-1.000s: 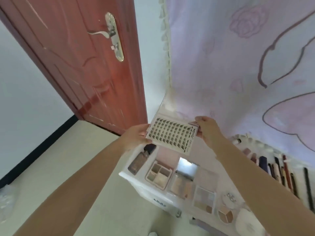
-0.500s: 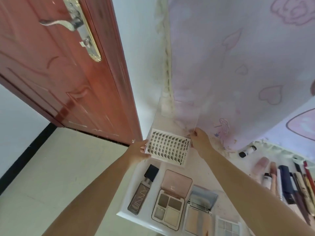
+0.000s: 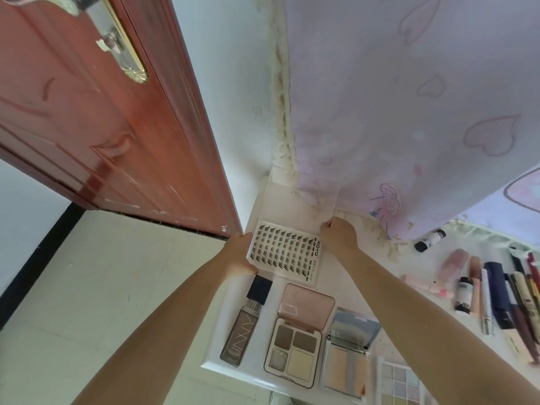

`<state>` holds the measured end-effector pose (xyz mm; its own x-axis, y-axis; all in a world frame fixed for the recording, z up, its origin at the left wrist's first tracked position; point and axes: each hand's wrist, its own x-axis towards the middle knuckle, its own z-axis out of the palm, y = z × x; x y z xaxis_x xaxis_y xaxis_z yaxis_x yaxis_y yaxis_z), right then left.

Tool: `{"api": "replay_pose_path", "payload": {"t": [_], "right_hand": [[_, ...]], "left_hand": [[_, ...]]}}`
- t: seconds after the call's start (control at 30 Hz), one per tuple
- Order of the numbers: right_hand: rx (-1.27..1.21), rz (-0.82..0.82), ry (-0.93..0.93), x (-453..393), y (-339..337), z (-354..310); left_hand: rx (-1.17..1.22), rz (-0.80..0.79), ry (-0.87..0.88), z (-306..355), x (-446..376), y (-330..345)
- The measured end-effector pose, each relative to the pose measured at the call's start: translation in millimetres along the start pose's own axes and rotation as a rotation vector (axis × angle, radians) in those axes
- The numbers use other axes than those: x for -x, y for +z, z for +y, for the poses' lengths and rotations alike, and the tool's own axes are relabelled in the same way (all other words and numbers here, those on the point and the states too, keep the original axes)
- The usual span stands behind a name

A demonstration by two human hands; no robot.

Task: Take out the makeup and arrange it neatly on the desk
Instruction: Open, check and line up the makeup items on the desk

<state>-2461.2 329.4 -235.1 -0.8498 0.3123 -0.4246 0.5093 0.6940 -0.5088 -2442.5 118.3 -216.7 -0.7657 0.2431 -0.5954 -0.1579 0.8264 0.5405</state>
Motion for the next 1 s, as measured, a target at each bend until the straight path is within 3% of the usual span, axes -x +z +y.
{"api": "replay_pose_path", "payload": {"t": [0.13,0.47,0.57,0.63,0.77,1.0], "right_hand": [[0.063,-0.059,-0.002,0,-4,1],[0.148,-0.123,-0.046,4,-8,4],[0.139,-0.121,-0.115,9,-12,10],[0.156,-0.118,-0.142,17,-19,18],[0.280,-0.113,-0.242,41,-46,44],[0.580,0.082,-0.348,94,-140,116]], "left_hand": [[-0.107,-0.032,-0.012,-4,2,0],[-0.114,-0.064,-0.018,-8,9,-1],[-0.196,0.006,-0.025,-5,15,1],[-0.270,0.144,-0.031,2,21,3],[-0.503,0.335,0.152,35,36,10],[-0.742,0.331,0.459,151,50,73]]}}
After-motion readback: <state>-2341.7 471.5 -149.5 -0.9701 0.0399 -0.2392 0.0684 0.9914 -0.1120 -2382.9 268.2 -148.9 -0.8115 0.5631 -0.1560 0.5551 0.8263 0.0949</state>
